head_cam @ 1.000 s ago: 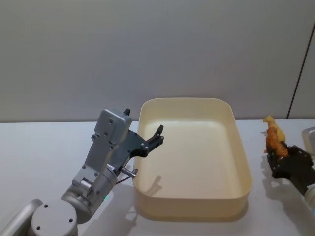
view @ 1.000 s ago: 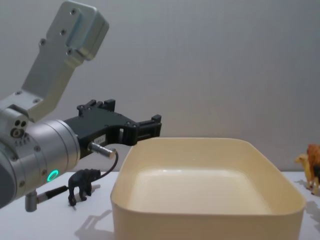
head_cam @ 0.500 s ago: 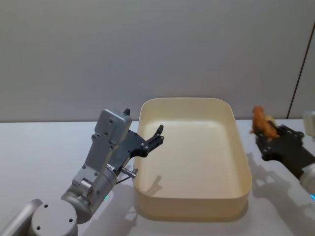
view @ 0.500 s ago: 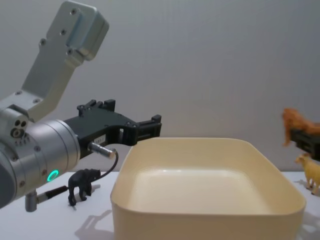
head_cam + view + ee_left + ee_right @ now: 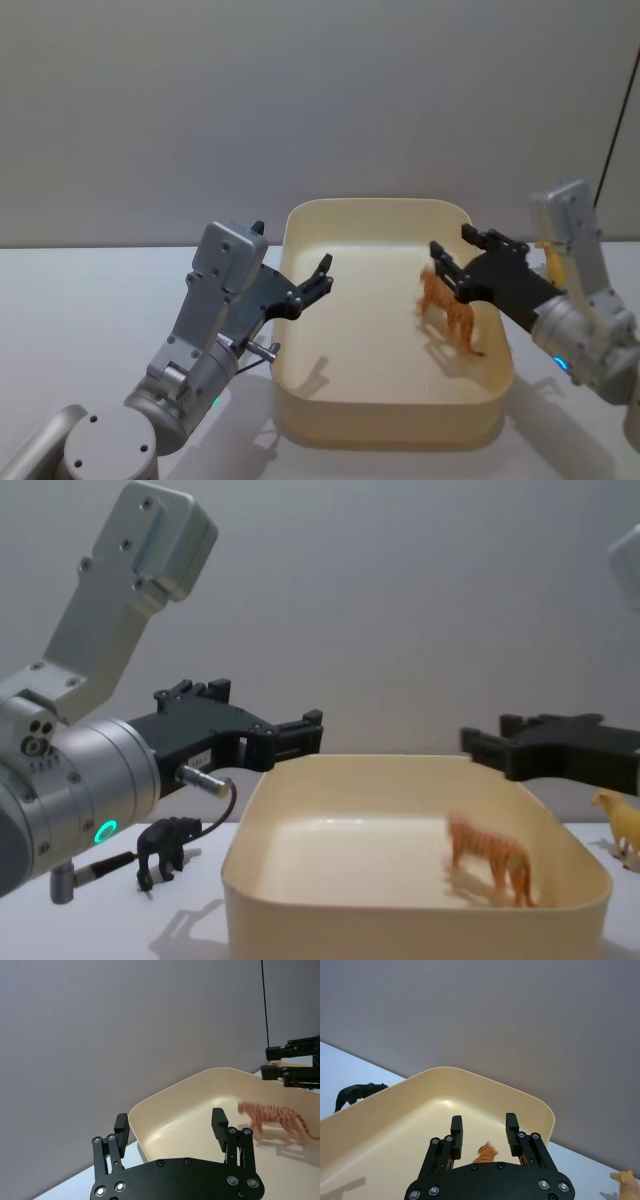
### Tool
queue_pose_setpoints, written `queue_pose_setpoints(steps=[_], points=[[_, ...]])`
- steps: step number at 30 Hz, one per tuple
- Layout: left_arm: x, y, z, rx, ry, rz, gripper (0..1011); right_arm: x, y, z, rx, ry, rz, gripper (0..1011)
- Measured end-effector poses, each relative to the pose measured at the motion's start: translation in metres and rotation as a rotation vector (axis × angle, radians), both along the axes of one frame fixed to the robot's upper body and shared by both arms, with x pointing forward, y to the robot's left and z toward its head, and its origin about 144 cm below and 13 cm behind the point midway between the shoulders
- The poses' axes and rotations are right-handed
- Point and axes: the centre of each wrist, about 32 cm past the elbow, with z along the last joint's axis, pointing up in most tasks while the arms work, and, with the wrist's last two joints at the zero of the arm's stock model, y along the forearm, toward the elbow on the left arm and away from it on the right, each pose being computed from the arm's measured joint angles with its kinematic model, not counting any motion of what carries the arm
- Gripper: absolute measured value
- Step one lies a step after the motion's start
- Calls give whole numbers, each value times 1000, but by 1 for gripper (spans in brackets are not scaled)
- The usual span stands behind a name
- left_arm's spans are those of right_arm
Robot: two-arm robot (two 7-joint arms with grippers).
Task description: Pick up the toy alternately with two hands and place it into the central storage box.
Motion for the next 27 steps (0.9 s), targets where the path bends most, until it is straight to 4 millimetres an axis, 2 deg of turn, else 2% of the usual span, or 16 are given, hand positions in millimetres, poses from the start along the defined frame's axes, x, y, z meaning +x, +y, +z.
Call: queue_pose_setpoints(steps=[3, 4, 9, 10, 18, 27], points=[[0, 0, 0, 0, 0, 0, 1001, 4, 4, 1, 2, 3, 16, 535], [0, 0, 0, 0, 0, 0, 1001, 7, 7, 1, 2, 5, 24, 594], [0, 0, 0, 0, 0, 0, 1001, 10, 9, 2, 4, 3, 35, 735], [0, 0, 0, 0, 0, 0, 1001, 10, 9, 2, 4, 2, 35, 791], [0, 0, 0, 0, 0, 0, 1001, 7, -4, 5, 11, -24, -14, 984], [0, 0, 0, 0, 0, 0, 1001, -7, -37, 8, 17, -43, -121, 1001]])
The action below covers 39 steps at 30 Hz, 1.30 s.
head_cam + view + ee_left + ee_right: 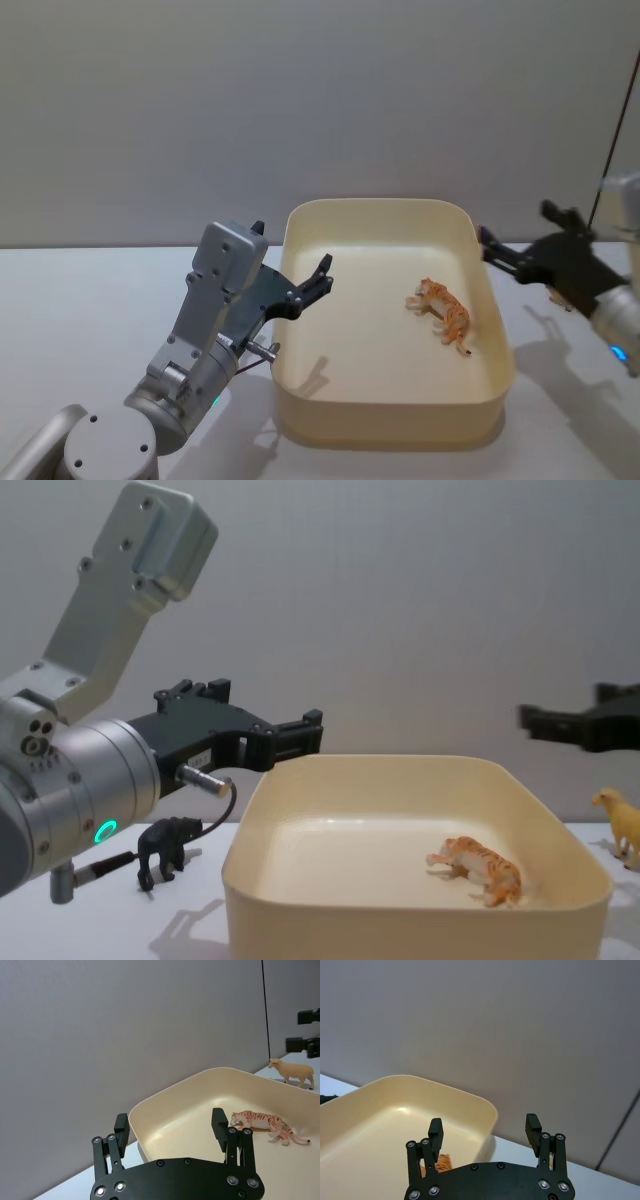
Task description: Pick up the toy alternately with two hands and place it into the central storage box.
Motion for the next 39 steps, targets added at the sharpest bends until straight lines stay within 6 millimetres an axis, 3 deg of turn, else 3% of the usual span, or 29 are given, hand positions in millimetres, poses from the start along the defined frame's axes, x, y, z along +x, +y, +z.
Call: queue_pose_setpoints(steps=[11, 21, 31, 39], points=[[0, 0, 0, 0, 0, 0, 1001, -24, -43, -6, 9, 64, -151, 1001], [0, 0, 0, 0, 0, 0, 1001, -33, -65, -17, -17, 129, -223, 1001], [0, 0, 0, 0, 0, 0, 1001, -22, -70, -29, -50, 162, -252, 1001], [0, 0, 0, 0, 0, 0, 1001, 2, -60, -40, -66, 180, -248, 1001]])
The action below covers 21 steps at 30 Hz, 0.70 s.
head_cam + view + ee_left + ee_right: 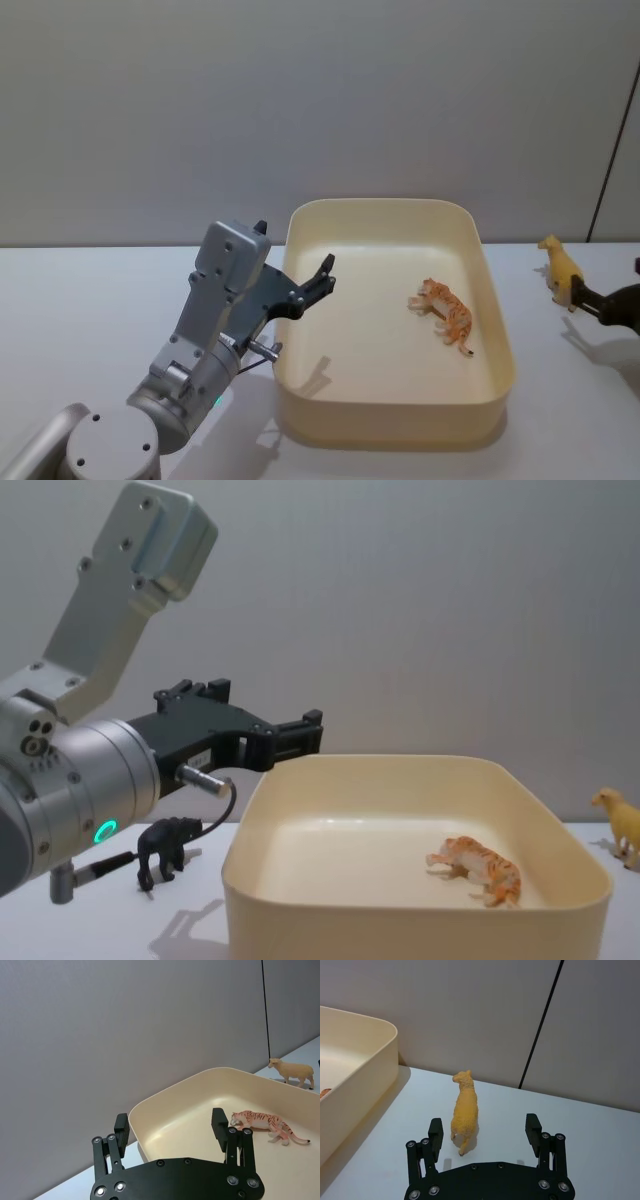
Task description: Pick up the toy alternately with two hands and place it into the central storage box.
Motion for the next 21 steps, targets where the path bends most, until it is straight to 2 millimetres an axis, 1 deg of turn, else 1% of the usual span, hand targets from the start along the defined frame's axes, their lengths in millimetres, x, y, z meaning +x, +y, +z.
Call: queue_pose_setpoints(steps=[17, 21], points=[[0, 0, 0, 0, 0, 0, 1001, 43, 26, -22, -18, 47, 14, 1001], [0, 0, 0, 0, 0, 0, 1001, 48, 29, -24, -23, 52, 14, 933]])
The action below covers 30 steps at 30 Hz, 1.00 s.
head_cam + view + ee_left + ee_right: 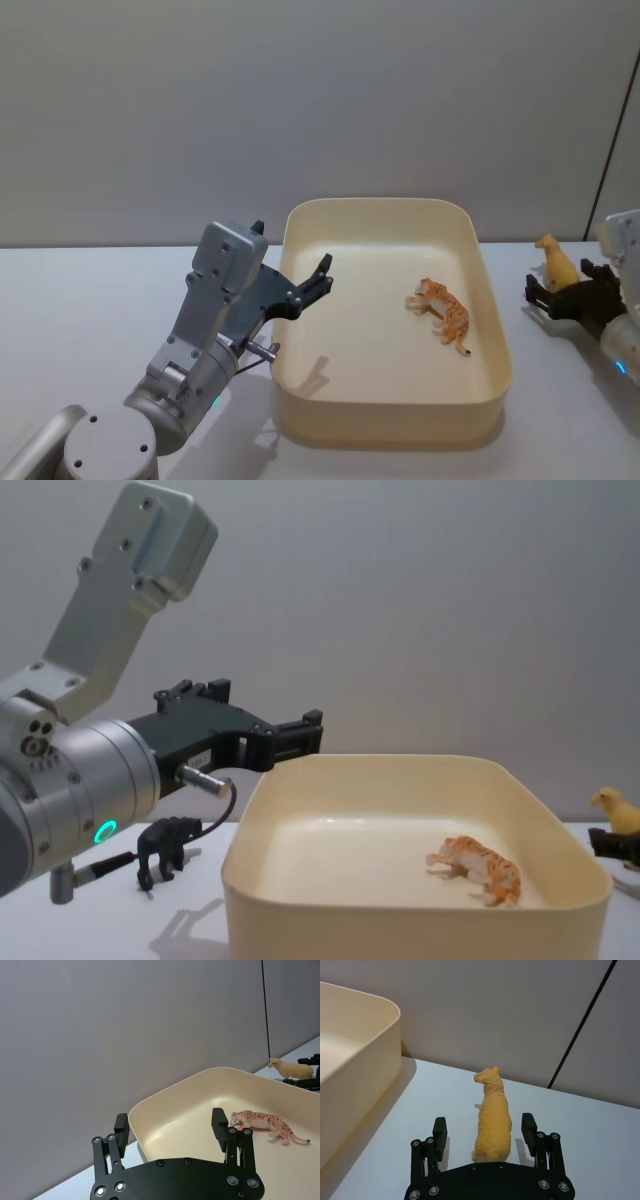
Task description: Pick up the toy alternately with two hands and place it into the central storage box.
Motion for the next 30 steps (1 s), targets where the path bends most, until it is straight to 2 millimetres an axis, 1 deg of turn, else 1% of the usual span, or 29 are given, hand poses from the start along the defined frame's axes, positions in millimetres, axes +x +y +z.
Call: queue_pose_setpoints(steps=[4, 6, 7, 8, 12, 13, 14, 19, 20, 21, 30], points=[[0, 0, 0, 0, 0, 0, 1001, 5, 4, -2, -4, 6, 1, 837], [0, 0, 0, 0, 0, 0, 1001, 7, 6, -3, -6, 7, 2, 765], [0, 0, 0, 0, 0, 0, 1001, 8, 6, -3, -6, 8, 2, 755], [0, 0, 0, 0, 0, 0, 1001, 9, 7, -4, -7, 10, 2, 691], [0, 0, 0, 0, 0, 0, 1001, 10, 8, -4, -9, 11, 3, 617], [0, 0, 0, 0, 0, 0, 1001, 11, 9, -5, -11, 12, 4, 575], [0, 0, 0, 0, 0, 0, 1001, 11, 9, -5, -11, 13, 4, 560], [0, 0, 0, 0, 0, 0, 1001, 10, 8, -5, -12, 10, 1, 372], [0, 0, 0, 0, 0, 0, 1001, 9, 7, -5, -13, 9, 0, 363], [0, 0, 0, 0, 0, 0, 1001, 7, 6, -5, -13, 7, -1, 333], [0, 0, 0, 0, 0, 0, 1001, -13, -6, -2, -12, -28, 11, 333]])
